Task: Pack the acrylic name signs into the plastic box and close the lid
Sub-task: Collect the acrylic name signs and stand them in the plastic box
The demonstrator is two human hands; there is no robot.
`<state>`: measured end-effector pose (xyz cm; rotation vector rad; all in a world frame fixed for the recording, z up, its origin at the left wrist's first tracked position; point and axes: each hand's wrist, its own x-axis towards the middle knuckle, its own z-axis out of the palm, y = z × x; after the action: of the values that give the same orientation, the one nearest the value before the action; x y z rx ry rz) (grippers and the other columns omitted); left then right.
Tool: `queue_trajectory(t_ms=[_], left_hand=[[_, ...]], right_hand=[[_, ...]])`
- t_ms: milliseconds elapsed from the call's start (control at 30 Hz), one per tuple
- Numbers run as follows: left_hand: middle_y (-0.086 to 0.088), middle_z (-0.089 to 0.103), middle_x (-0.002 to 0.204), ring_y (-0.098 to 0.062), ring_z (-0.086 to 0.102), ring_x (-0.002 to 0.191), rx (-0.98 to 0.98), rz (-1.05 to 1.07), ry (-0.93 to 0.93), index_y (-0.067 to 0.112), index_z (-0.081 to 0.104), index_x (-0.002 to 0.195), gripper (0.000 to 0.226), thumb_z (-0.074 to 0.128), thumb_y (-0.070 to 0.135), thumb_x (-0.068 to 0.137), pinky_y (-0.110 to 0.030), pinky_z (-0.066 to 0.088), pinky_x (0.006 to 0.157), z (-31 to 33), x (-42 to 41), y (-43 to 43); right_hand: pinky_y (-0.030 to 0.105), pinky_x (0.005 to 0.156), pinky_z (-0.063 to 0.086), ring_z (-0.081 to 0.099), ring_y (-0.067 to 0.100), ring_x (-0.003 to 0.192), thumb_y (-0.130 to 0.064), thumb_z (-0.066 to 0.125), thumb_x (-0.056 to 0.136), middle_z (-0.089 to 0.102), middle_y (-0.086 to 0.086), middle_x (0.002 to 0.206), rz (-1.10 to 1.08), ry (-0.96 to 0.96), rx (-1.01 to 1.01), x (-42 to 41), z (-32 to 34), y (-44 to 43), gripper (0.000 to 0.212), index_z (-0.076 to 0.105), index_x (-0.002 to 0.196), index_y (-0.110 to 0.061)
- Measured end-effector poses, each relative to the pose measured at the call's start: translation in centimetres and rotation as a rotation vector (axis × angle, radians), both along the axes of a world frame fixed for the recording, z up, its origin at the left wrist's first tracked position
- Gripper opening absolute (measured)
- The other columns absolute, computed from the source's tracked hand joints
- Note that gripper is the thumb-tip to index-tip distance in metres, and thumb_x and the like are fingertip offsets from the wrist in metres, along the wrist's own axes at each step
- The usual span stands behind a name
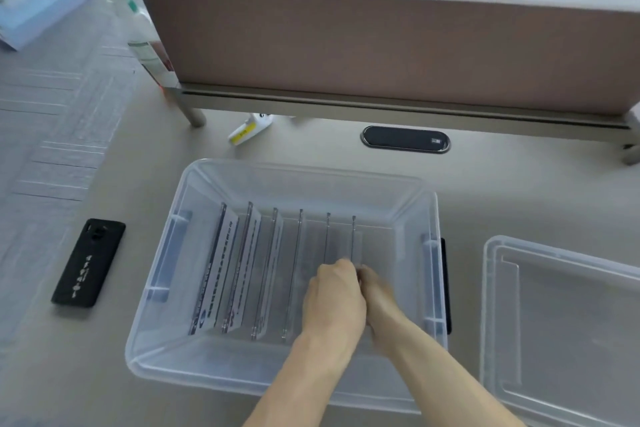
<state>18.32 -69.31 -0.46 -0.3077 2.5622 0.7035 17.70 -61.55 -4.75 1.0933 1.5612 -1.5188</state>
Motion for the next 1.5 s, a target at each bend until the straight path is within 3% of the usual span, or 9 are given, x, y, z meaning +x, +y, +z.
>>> queue_trajectory(t_ms=[433,533,600,700,800,867,1000,1100,1500], left_hand=[[-0.008,0.074,0.086,-0.027,0.074,0.082,0.065,0.01,0.032,0.014,0.06,0.089,0.018,0.046,0.014,0.1,-0.042,0.06,0.069,-0.1,-0.2,-0.9],[-0.002,0.077,0.09,-0.019,0.074,0.084,0.191,0.025,0.14,0.018,0.067,0.095,0.018,0.055,0.03,0.099,-0.034,0.061,0.073,0.9,-0.1,-2.3],[0.006,0.079,0.092,-0.007,0.072,0.079,0.238,0.051,0.333,0.021,0.074,0.104,0.015,0.061,0.026,0.099,-0.012,0.055,0.072,2.2,-0.3,-4.6],[0.0,0.076,0.109,-0.015,0.069,0.096,0.02,0.161,0.547,0.014,0.07,0.12,0.024,0.063,0.01,0.097,-0.011,0.046,0.084,3.2,-0.8,-10.0],[-0.02,0.065,0.132,-0.037,0.06,0.122,-0.204,0.244,0.401,0.001,0.056,0.137,0.043,0.061,0.002,0.095,-0.041,0.05,0.098,3.5,-1.2,-14.4],[-0.025,0.069,0.123,-0.044,0.066,0.113,-0.278,0.228,0.291,-0.002,0.055,0.136,0.042,0.063,0.003,0.095,-0.049,0.053,0.086,3.8,-1.3,-15.4],[-0.018,0.073,0.09,-0.037,0.069,0.079,-0.392,0.137,0.106,0.004,0.058,0.103,0.007,0.058,0.003,0.096,-0.04,0.053,0.062,3.9,-1.5,-15.6],[-0.013,0.067,0.086,-0.027,0.054,0.073,-0.427,0.153,0.014,0.009,0.047,0.087,0.014,0.053,-0.002,0.094,-0.037,0.047,0.061,3.3,-1.4,-15.7],[-0.014,0.069,0.085,-0.032,0.068,0.079,-0.424,0.104,0.069,0.007,0.059,0.089,0.017,0.051,-0.008,0.092,-0.034,0.049,0.06,2.4,-2.1,-16.6]], right_hand=[[0.032,0.068,0.045,0.061,0.022,0.081,-0.023,0.043,0.095,0.066,0.016,0.089,0.023,0.092,0.015,0.0,-0.4,-0.2,0.027,0.061,0.086,-0.006],[0.038,0.093,0.049,0.065,0.023,0.104,-0.031,0.038,0.1,0.072,0.012,0.113,0.045,0.093,0.024,-0.1,-0.6,-0.2,0.039,0.067,0.108,-0.007],[0.043,0.108,0.041,0.054,0.022,0.116,-0.035,0.035,0.103,0.06,0.002,0.127,0.076,0.105,0.055,-0.2,-0.2,-0.4,0.031,0.06,0.112,-0.019],[0.046,0.116,0.033,0.042,0.029,0.137,-0.04,0.033,0.104,0.045,0.003,0.152,0.071,0.056,0.077,-0.3,0.7,-0.5,0.046,0.048,0.144,-0.024],[0.047,0.121,0.026,0.032,0.03,0.147,-0.049,0.028,0.104,0.033,0.002,0.162,0.053,0.044,0.08,-0.3,1.2,-0.8,0.058,0.034,0.155,-0.023],[0.047,0.122,0.023,0.029,0.03,0.15,-0.059,0.023,0.101,0.029,0.0,0.164,0.029,0.045,0.069,-0.3,1.2,-1.1,0.065,0.027,0.157,-0.025],[0.045,0.121,0.019,0.026,0.027,0.151,-0.065,0.017,0.097,0.029,-0.001,0.164,0.082,0.154,0.109,-0.1,1.3,-1.7,0.072,0.026,0.157,-0.026],[0.043,0.121,0.019,0.027,0.025,0.151,-0.065,0.017,0.097,0.029,-0.001,0.164,0.139,0.178,0.14,0.4,1.2,-2.1,0.072,0.025,0.157,-0.027],[0.042,0.122,0.016,0.022,0.024,0.153,-0.064,0.011,0.097,0.023,-0.002,0.166,0.195,0.189,0.19,0.7,0.8,-2.7,0.073,0.019,0.159,-0.027]])
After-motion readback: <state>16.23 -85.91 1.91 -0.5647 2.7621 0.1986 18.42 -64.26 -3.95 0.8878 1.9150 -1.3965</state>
